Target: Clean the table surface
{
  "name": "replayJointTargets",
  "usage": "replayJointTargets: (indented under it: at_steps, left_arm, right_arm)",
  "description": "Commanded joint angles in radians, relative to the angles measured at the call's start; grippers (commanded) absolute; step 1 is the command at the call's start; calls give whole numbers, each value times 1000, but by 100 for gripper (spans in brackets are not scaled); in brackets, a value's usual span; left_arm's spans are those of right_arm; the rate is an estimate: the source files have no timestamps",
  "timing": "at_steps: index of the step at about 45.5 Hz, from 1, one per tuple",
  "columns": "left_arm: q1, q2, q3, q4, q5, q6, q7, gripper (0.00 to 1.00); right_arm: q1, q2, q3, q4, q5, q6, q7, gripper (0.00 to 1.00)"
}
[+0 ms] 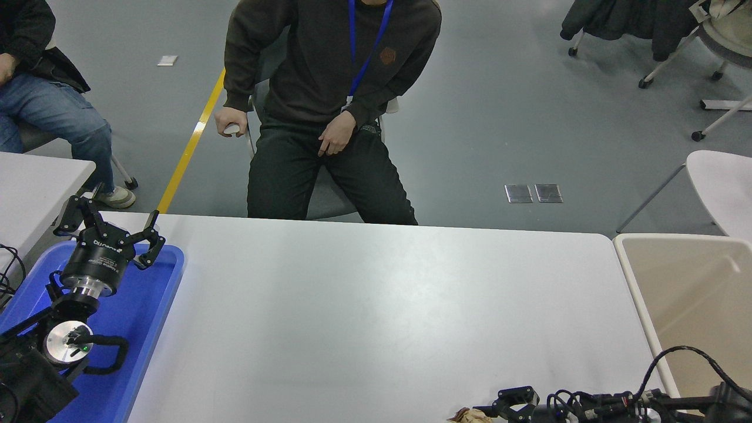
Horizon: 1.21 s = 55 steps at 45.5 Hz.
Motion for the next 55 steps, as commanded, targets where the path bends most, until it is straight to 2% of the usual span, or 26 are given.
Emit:
replayJointTargets:
  at_steps: [1, 9, 23, 40, 50, 55]
  left_arm:
    - [0, 0, 0, 0, 0, 0, 0, 100]
    - [0, 0, 0, 0, 0, 0, 0, 100]
    - [0, 0, 0, 0, 0, 0, 0, 100]
    - [0, 0, 0, 0, 0, 0, 0, 100]
    - [0, 0, 0, 0, 0, 0, 0, 100]
    - [0, 0, 0, 0, 0, 0, 0, 100]
  right_arm:
    - [9, -2, 11, -19, 110, -18, 75, 0]
    - [32, -20, 16, 13, 194, -36, 135, 0]
    - [168, -72, 2, 159, 587, -16, 155, 0]
    - [300, -195, 13, 351, 821, -15, 140, 0]
    - [306, -247, 43, 383, 858, -15, 138, 0]
    - [317, -253, 52, 382, 943, -13, 138, 0]
